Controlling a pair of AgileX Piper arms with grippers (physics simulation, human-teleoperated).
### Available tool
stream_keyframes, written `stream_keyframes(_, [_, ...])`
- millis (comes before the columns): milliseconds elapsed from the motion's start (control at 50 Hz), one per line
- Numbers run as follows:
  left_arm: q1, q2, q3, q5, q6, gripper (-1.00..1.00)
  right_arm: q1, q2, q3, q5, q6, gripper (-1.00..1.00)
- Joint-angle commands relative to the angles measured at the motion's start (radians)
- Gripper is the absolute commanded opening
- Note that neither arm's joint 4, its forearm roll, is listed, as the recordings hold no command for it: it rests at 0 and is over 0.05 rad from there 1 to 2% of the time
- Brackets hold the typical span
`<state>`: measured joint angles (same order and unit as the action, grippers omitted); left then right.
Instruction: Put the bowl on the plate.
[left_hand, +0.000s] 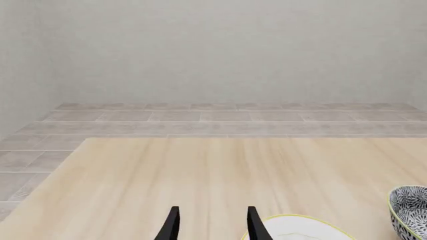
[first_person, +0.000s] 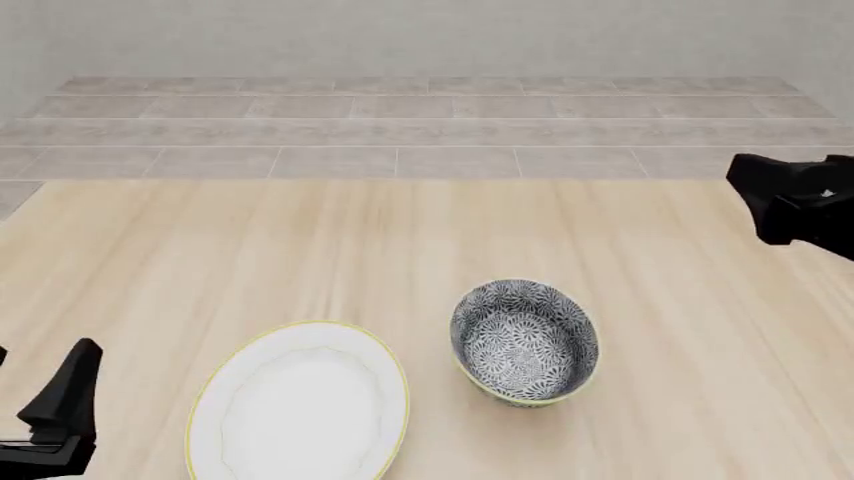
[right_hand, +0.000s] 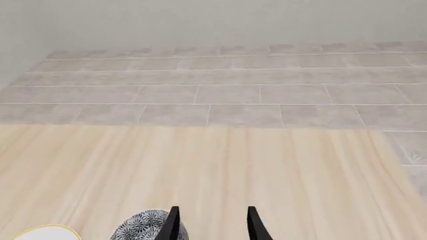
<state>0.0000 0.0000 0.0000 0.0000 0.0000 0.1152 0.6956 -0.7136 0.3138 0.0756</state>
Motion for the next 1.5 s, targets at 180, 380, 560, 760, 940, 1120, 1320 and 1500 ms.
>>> stream_keyframes(180, [0.0,0.0,0.0,0.0,0.0,1.0,0.07,0.157,-0.055,0.004,0.058,1.0])
stream_keyframes(380, [0.0,0.0,0.0,0.0,0.0,1.0,0.108,0.224,-0.073,-0.004,0.099,1.0])
stream_keyframes(560, [0.0,0.0,0.0,0.0,0.0,1.0,0.176,0.282,-0.076,-0.033,0.136,1.0])
stream_keyframes(760, [0.0,0.0,0.0,0.0,0.0,1.0,0.213,0.299,-0.082,-0.034,0.158,1.0])
stream_keyframes(940, [0.0,0.0,0.0,0.0,0.0,1.0,0.184,0.33,-0.062,-0.041,0.164,1.0])
stream_keyframes(1120, [0.0,0.0,0.0,0.0,0.0,1.0,0.157,0.337,-0.018,-0.056,0.149,1.0])
stream_keyframes(1320, [0.0,0.0,0.0,0.0,0.0,1.0,0.114,0.3,0.022,-0.052,0.128,1.0])
stream_keyframes(1500, [0.0,0.0,0.0,0.0,0.0,1.0,0.115,0.306,0.047,-0.065,0.118,1.0])
